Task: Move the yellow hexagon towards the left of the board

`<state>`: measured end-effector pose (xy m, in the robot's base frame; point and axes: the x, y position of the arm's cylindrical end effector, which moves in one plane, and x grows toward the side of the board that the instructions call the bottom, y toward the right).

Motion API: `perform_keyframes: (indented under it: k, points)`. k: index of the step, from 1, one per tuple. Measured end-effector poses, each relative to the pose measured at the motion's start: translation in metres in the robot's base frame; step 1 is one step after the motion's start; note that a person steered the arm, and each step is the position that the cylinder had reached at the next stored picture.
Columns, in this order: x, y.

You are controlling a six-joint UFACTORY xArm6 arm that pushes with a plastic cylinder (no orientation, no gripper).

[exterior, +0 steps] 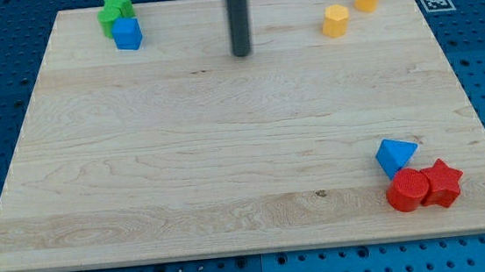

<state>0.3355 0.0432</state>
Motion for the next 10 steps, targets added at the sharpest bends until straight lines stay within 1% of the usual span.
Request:
perform_keyframes:
  k: [1,2,3,4,5,8,10]
  points:
    - [0.019,0.1]
    - [0.023,0.195]
    - [-0.011,0.233]
    - [-0.043,0.23]
    - [-0.043,0.227]
    - [-0.045,0.112]
    - [-0.049,0.086]
